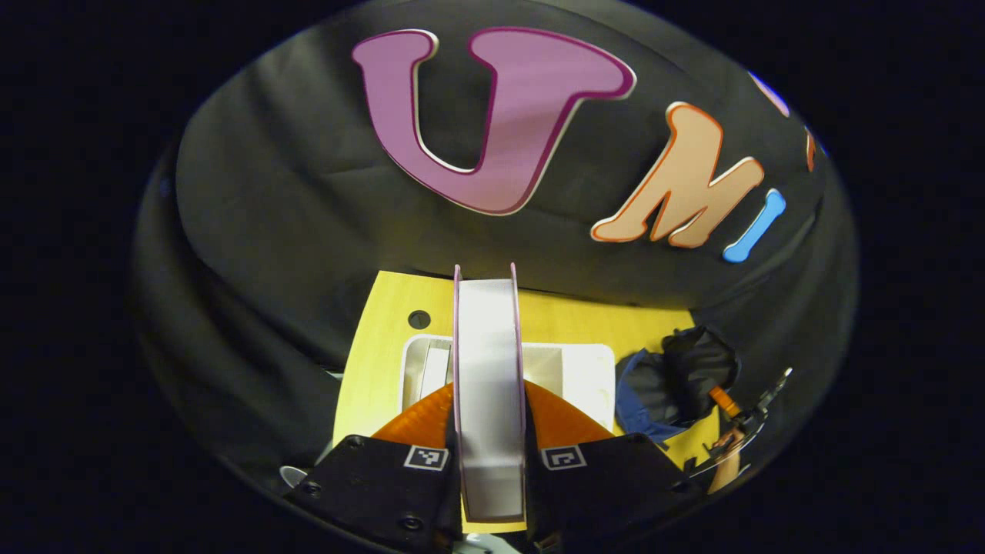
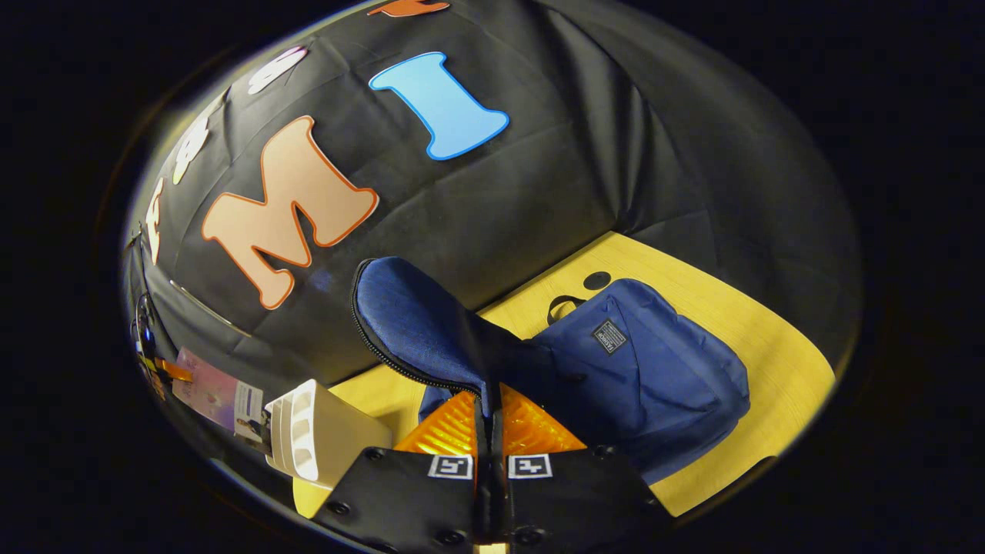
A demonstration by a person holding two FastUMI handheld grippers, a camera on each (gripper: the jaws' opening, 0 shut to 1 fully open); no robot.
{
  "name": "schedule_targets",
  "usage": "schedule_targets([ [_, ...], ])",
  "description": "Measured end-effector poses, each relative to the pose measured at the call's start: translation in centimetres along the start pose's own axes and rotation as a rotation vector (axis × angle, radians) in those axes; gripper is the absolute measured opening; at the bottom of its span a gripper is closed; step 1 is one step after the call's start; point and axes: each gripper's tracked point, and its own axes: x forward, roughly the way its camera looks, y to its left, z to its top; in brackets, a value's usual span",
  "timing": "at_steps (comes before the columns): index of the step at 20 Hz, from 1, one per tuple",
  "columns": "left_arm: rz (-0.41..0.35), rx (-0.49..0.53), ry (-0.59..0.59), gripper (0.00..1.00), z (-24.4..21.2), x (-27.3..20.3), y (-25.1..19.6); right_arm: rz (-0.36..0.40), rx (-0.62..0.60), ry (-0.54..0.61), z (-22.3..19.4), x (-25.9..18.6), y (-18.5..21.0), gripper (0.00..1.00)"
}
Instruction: Open the schoolbag, grab two books from the bookshelf and put them into the schoolbag.
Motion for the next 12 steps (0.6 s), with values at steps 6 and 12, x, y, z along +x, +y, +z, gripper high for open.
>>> schedule_targets([
  [6, -0.137, -0.193, -0.023, 0.30, -0.6, 0.4, -1.2, 0.000, -0.002, 0.004, 0.0, 0.0, 0.0, 0.03],
  [12, -0.276, -0.334, -0.040, 0.30, -1.9, 2.7, -5.6, -0.002, -0.020, 0.012, -0.1, -0.1, 0.0, 0.03],
])
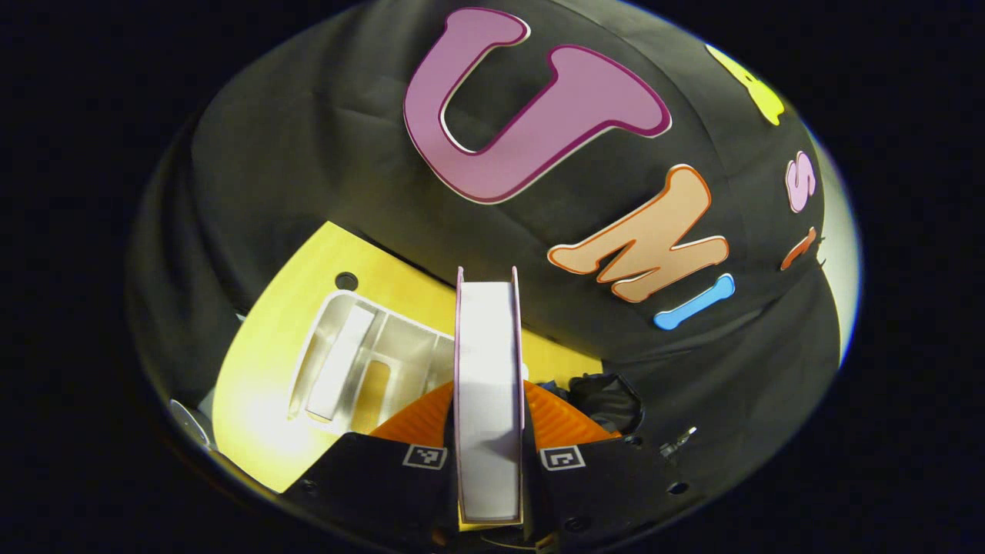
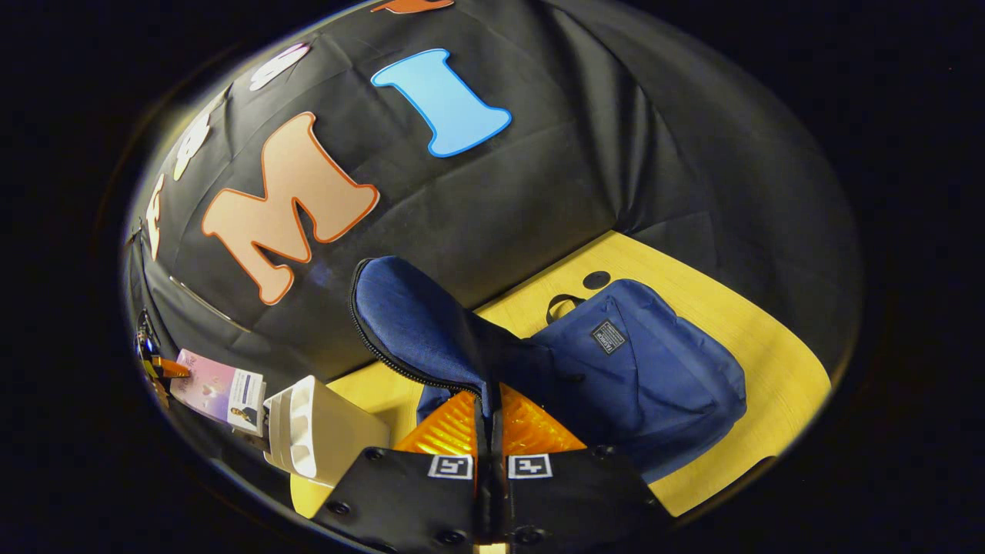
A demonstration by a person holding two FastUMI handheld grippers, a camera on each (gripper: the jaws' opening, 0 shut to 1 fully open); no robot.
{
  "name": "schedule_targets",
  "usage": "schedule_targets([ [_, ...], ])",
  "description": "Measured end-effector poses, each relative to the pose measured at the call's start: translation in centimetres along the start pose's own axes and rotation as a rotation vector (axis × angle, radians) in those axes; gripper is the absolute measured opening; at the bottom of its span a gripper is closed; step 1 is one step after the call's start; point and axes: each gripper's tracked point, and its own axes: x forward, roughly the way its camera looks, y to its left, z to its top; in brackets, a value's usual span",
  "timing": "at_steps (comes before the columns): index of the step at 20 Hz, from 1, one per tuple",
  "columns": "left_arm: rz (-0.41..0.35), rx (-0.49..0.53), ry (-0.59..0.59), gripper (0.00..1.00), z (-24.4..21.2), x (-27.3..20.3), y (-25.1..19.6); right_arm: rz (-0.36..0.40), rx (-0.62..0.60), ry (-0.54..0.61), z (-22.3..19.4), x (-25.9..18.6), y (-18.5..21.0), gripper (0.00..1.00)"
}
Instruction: Open the schoolbag, grab two books from the bookshelf and put them into the schoolbag.
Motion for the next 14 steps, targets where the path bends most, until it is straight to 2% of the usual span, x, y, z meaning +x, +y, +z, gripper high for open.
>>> schedule_targets([
  [7, -0.129, -0.143, 0.031, 0.29, -5.3, 6.5, -5.2, 0.006, 0.012, 0.000, -0.2, 0.1, 0.0, 0.03],
  [14, -0.137, -0.158, 0.133, 0.29, -11.4, 14.7, -9.6, 0.014, -0.003, -0.004, 0.2, 0.0, 0.1, 0.05],
])
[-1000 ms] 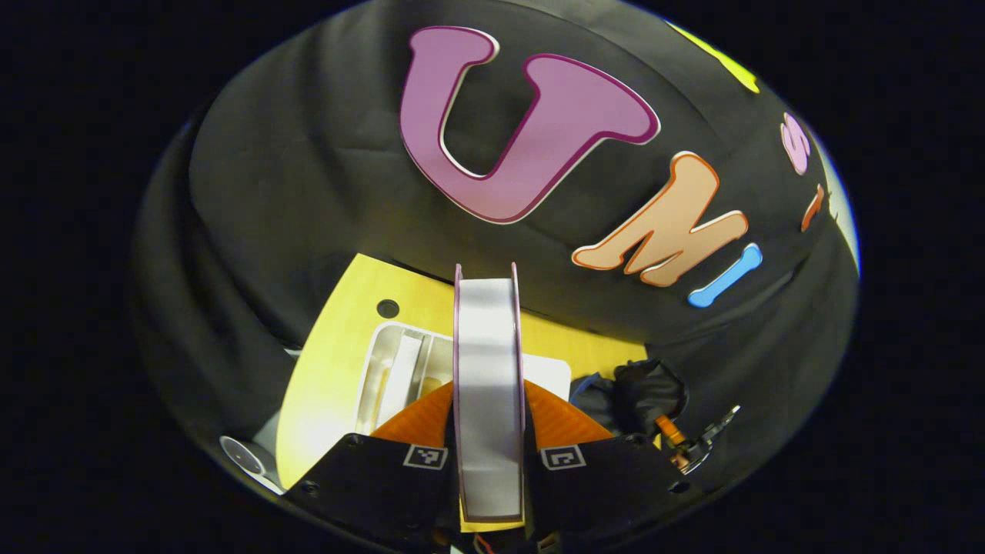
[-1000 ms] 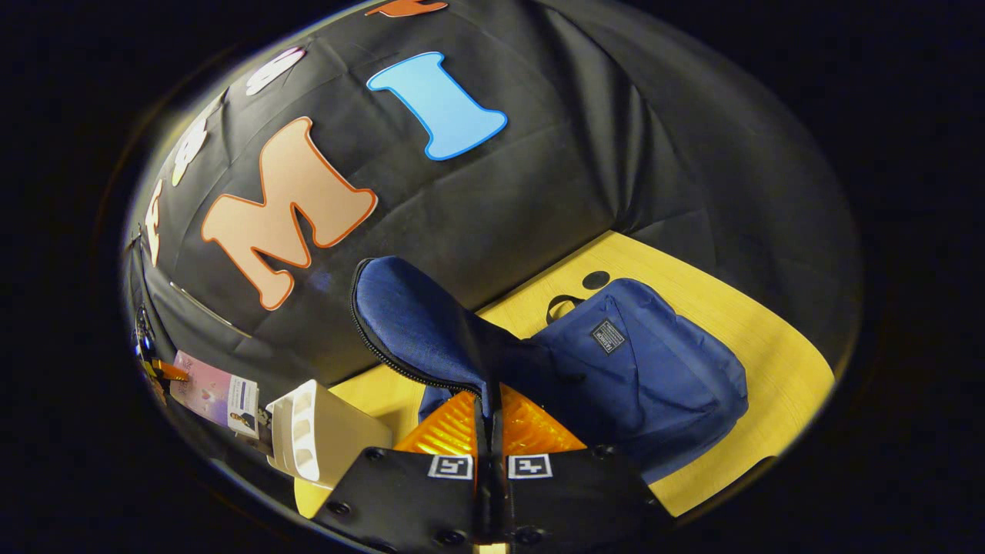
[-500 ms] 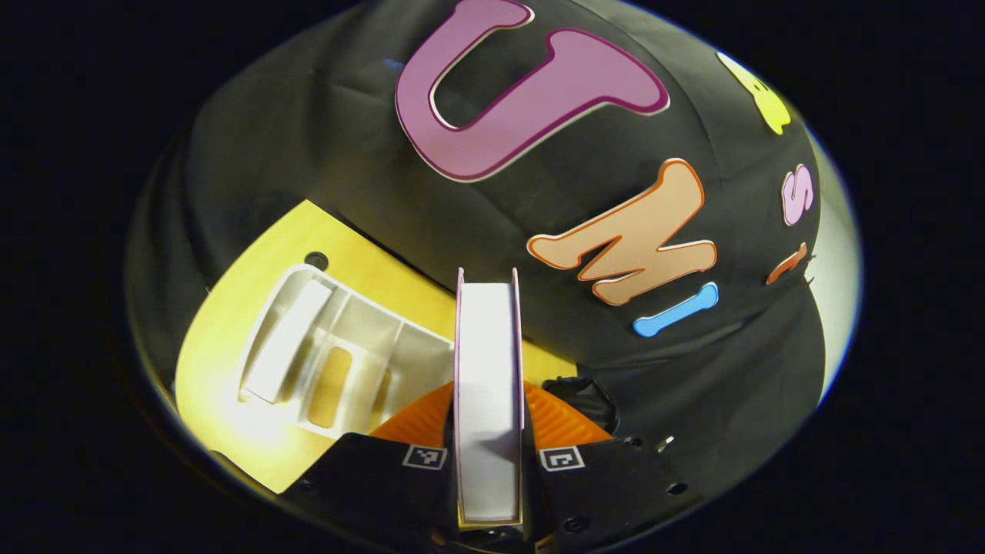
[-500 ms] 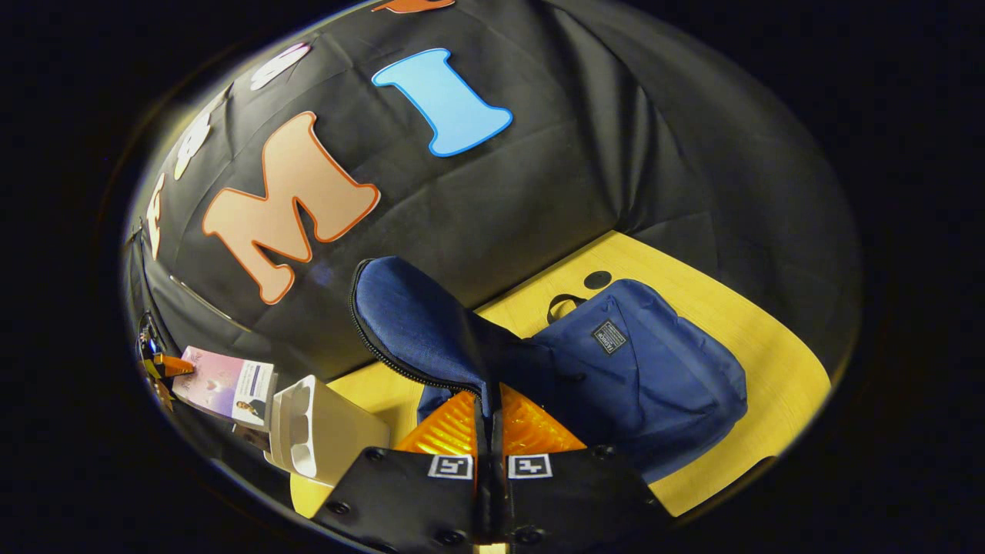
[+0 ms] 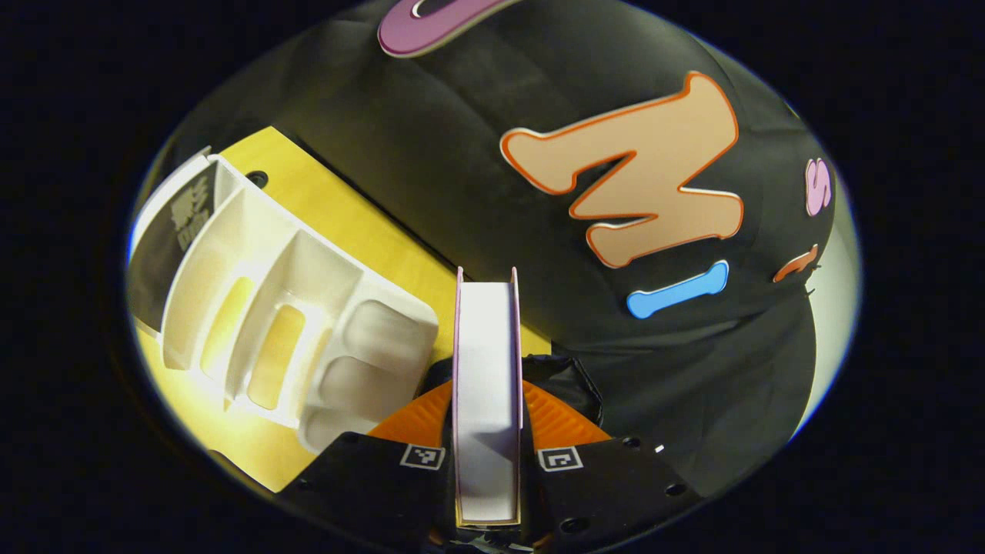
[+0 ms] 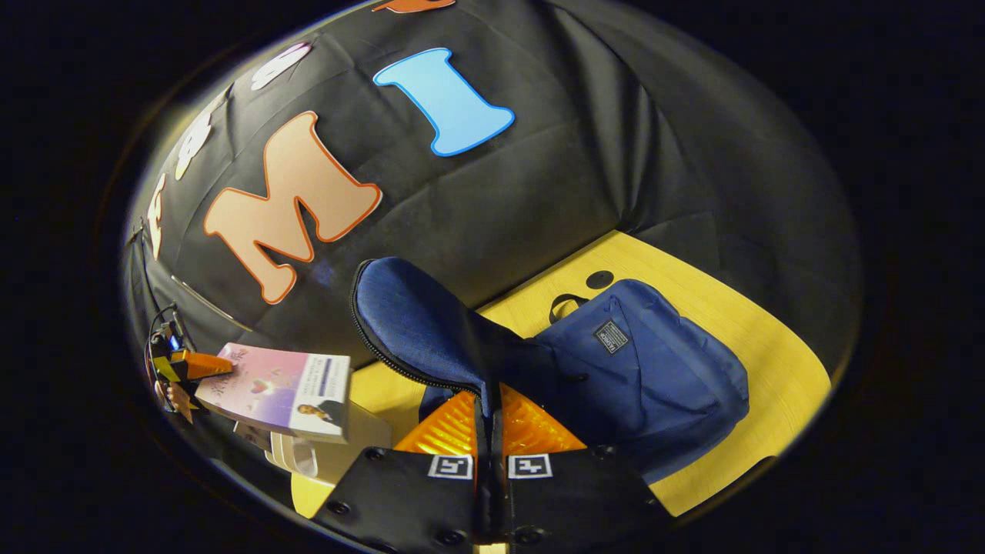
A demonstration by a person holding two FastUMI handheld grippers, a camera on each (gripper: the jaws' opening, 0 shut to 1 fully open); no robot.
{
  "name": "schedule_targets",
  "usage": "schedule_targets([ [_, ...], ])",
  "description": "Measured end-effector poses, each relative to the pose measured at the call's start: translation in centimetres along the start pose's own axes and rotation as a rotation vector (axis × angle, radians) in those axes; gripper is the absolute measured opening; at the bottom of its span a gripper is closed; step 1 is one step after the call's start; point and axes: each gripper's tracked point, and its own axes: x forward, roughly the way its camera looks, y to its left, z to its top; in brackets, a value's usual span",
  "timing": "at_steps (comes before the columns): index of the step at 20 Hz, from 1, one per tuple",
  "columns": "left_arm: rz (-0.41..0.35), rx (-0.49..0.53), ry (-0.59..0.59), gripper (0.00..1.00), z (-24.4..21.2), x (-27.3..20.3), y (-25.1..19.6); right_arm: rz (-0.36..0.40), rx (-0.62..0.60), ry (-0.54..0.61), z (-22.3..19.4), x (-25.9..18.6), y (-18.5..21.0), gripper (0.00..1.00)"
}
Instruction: Open the schoolbag, grab two books from the bookshelf and put them into the schoolbag.
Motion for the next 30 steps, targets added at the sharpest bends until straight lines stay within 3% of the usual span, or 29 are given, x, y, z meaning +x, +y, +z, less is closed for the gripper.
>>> schedule_targets([
  [6, -0.018, -0.001, 0.094, 0.29, -5.5, 7.9, -2.7, 0.000, 0.013, -0.014, 0.5, -0.4, 0.0, 0.03],
  [15, 0.011, -0.037, 0.184, 0.29, -12.9, 16.4, -2.7, 0.028, -0.022, -0.046, 2.1, -0.7, 0.9, 0.03],
  [17, -0.020, -0.057, 0.203, 0.30, -14.7, 18.2, -3.0, 0.042, -0.036, -0.053, 2.6, -1.1, 1.0, 0.03],
  [21, -0.064, -0.074, 0.202, 0.30, -16.5, 20.2, -3.3, 0.071, -0.044, -0.065, 2.8, -1.3, 1.6, 0.03],
  [24, -0.081, -0.150, 0.195, 0.29, -17.1, 20.7, -3.7, 0.086, -0.046, -0.076, 3.2, -1.5, 1.7, 0.04],
  [30, -0.075, -0.188, 0.207, 0.32, -17.7, 21.6, -3.4, 0.088, -0.036, -0.063, 2.8, -1.1, 1.2, 0.04],
])
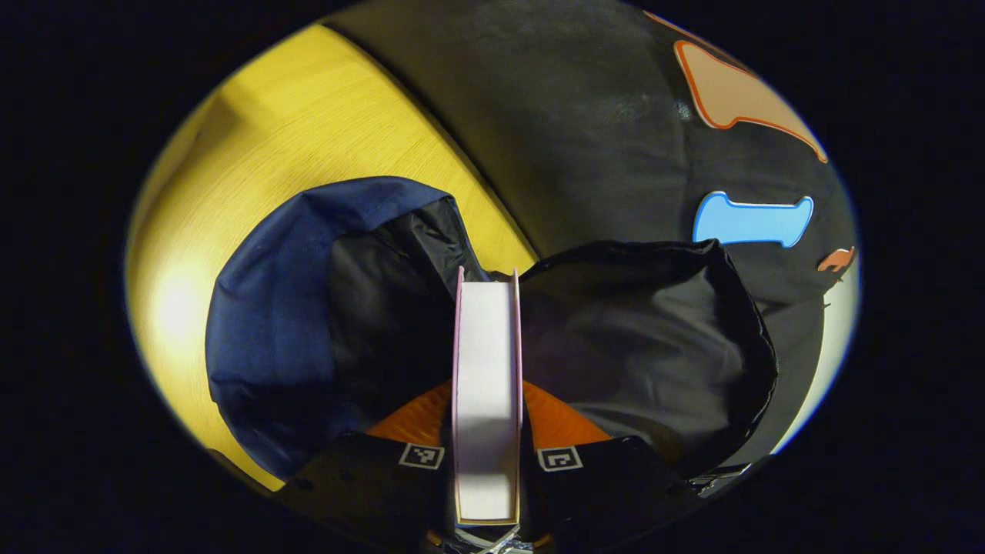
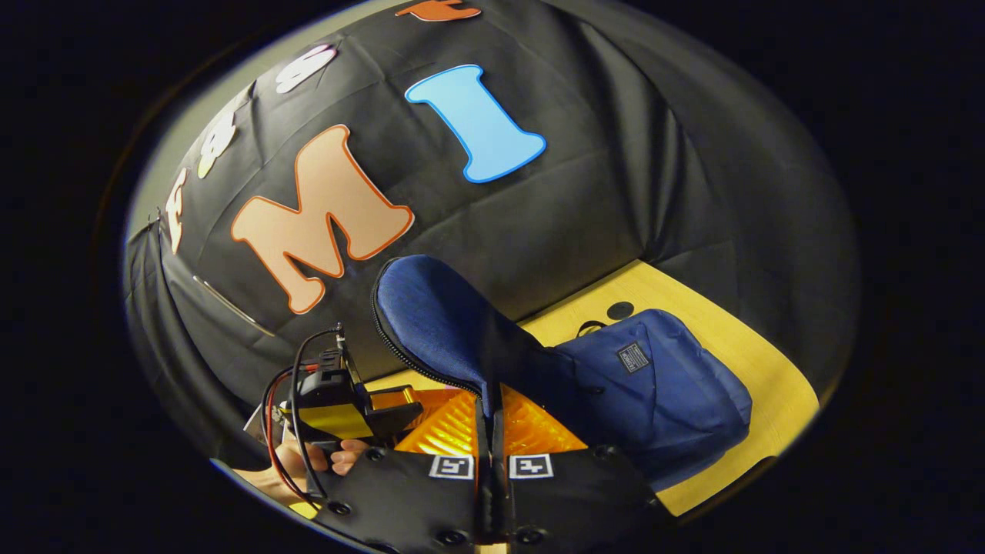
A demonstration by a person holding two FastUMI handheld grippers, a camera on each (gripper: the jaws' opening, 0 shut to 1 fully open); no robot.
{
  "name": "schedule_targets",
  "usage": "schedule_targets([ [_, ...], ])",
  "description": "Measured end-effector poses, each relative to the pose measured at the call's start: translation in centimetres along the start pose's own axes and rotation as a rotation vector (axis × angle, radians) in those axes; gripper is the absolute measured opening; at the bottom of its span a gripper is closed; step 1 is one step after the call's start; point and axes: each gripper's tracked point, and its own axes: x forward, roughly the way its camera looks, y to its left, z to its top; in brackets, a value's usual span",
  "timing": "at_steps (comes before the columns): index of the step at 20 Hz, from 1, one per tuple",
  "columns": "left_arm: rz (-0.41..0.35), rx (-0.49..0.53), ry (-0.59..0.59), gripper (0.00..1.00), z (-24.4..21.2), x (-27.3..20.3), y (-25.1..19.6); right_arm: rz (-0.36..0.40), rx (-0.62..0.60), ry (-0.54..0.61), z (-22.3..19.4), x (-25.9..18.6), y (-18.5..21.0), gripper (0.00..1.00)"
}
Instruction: Open the schoolbag, grab two books from the bookshelf and put them into the schoolbag.
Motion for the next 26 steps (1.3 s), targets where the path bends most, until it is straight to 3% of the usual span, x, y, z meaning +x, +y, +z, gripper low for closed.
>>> schedule_targets([
  [2, 0.030, 0.027, 0.010, 0.32, -0.1, -0.1, -0.2, 0.001, 0.002, 0.007, -0.2, -0.1, -0.4, 0.04],
  [6, 0.157, 0.204, 0.037, 0.35, -0.2, 0.0, 1.1, 0.015, 0.020, 0.006, -0.5, 0.0, -0.8, 0.03],
  [8, 0.270, 0.328, 0.079, 0.73, -0.3, -1.5, 2.9, 0.020, 0.027, 0.007, -0.7, 0.1, -0.9, 0.03],
  [9, 0.308, 0.382, 0.072, 0.83, 0.2, -1.8, 3.5, 0.021, 0.024, 0.009, -0.8, 0.1, -0.9, 0.04],
  [10, 0.353, 0.450, 0.057, 0.89, 0.9, -2.4, 4.3, 0.022, 0.021, 0.012, -0.9, 0.2, -0.8, 0.04],
  [11, 0.401, 0.535, 0.046, 0.85, 1.7, -3.2, 4.8, 0.024, 0.018, 0.014, -1.1, 0.1, -0.8, 0.04],
  [12, 0.445, 0.627, 0.023, 0.89, 2.7, -4.3, 5.2, 0.024, 0.015, 0.015, -1.1, 0.0, -0.9, 0.03],
  [14, 0.489, 0.815, -0.030, 0.88, 4.7, -6.5, 5.5, 0.021, 0.008, 0.023, -1.6, -0.1, -1.0, 0.03],
  [18, 0.485, 1.077, -0.125, 0.88, 5.5, -10.4, 3.5, 0.020, 0.004, 0.026, -1.7, 0.2, -1.1, 0.04],
  [23, 0.381, 1.228, -0.299, 0.88, 7.0, -19.6, -3.3, 0.014, 0.014, 0.022, -1.6, 0.0, -1.1, 0.04],
  [26, 0.353, 1.232, -0.417, 0.95, 8.8, -25.3, -6.3, 0.008, 0.004, 0.023, -1.8, -0.1, -1.0, 0.04],
])
